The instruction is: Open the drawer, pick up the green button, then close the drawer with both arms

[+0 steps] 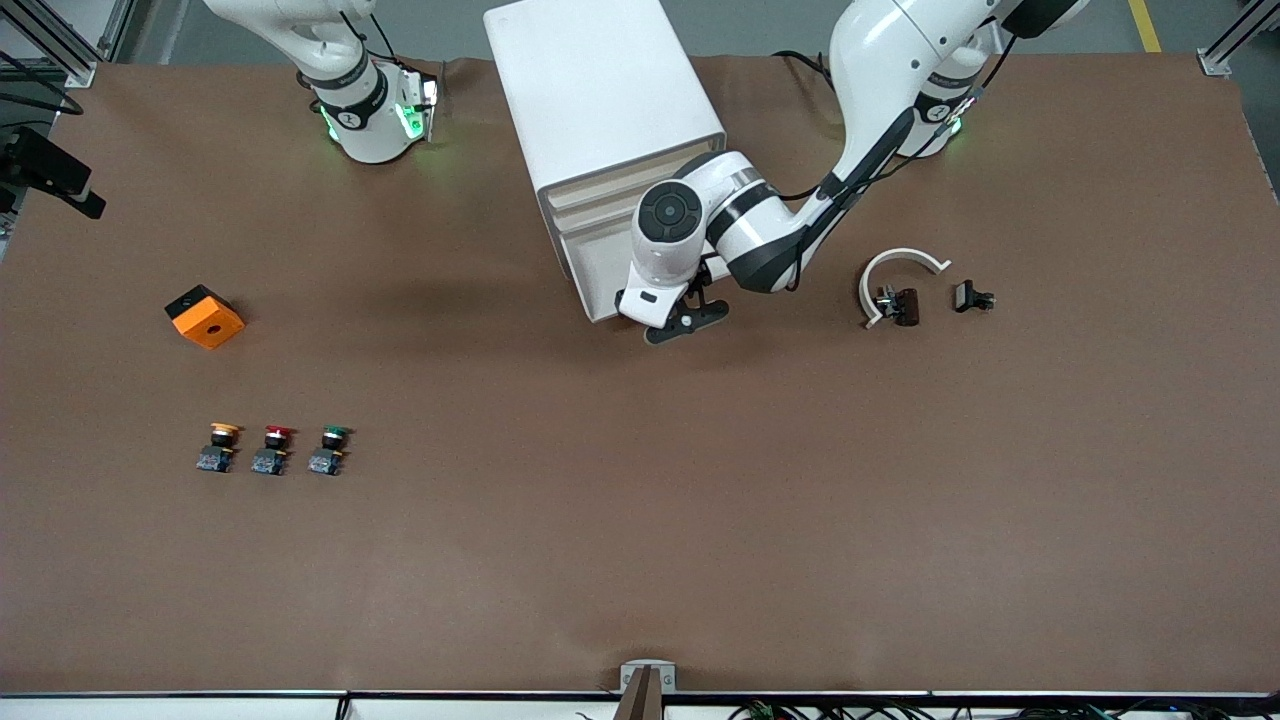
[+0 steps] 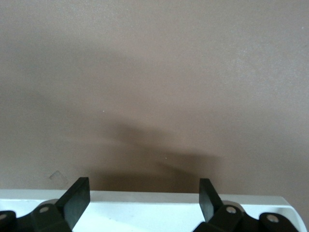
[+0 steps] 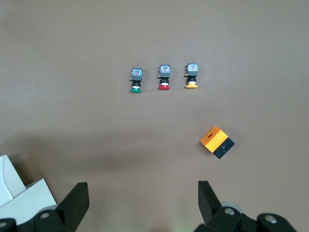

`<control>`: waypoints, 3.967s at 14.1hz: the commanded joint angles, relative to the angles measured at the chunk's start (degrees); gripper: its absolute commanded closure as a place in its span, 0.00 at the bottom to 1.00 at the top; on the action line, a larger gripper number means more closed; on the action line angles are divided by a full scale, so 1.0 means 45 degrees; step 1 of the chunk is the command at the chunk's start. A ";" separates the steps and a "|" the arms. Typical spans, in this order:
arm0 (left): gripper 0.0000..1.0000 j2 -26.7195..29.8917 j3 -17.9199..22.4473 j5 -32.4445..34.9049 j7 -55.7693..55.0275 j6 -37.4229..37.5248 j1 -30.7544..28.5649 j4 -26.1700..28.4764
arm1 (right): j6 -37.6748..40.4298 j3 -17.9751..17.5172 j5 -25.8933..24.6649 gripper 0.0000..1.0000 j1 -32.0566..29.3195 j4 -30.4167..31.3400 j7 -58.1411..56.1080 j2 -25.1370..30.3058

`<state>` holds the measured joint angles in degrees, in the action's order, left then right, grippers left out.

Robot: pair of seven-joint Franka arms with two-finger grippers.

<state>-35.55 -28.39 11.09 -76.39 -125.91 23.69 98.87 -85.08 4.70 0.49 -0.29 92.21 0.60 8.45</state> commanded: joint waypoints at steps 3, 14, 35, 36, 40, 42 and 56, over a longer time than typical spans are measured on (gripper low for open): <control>0.00 0.0146 -0.0058 0.0114 -0.0289 -0.0049 0.0185 0.0392 | -0.0274 -0.0125 0.0106 0.00 -0.0149 0.0407 0.0082 0.0349; 0.00 0.0186 0.0040 0.1325 0.0258 0.0147 -0.0344 -0.0116 | -0.0176 -0.0106 0.0106 0.00 -0.0091 0.0348 0.0082 0.0349; 0.00 -0.0068 -0.0936 -0.1758 -0.0797 0.0225 0.0516 0.0665 | -0.0274 -0.0048 0.0067 0.00 -0.0130 0.0368 -0.0074 0.0349; 0.00 -0.0184 -0.0936 -0.2051 -0.0797 0.0225 0.0536 0.0646 | -0.0274 -0.0009 0.0067 0.00 -0.0149 0.0368 -0.0094 0.0349; 0.00 -0.0322 -0.0956 -0.3339 -0.0758 0.0205 0.0594 0.0548 | -0.0313 0.0050 0.0047 0.00 -0.0247 0.0406 -0.0094 0.0349; 0.00 -0.0458 -0.0956 -0.3964 -0.0738 0.0186 0.0595 0.0529 | -0.0313 0.0050 0.0048 0.00 -0.0228 0.0406 -0.0094 0.0329; 0.00 -0.0751 -0.1034 -0.4651 -0.0640 -0.0224 0.0692 0.0314 | -0.0333 -0.0008 0.0048 0.00 -0.0169 0.0407 -0.0094 0.0310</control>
<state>-36.80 -29.64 -3.76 -75.69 -124.66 24.52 101.90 -85.88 5.07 0.51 -0.61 92.73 0.54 8.68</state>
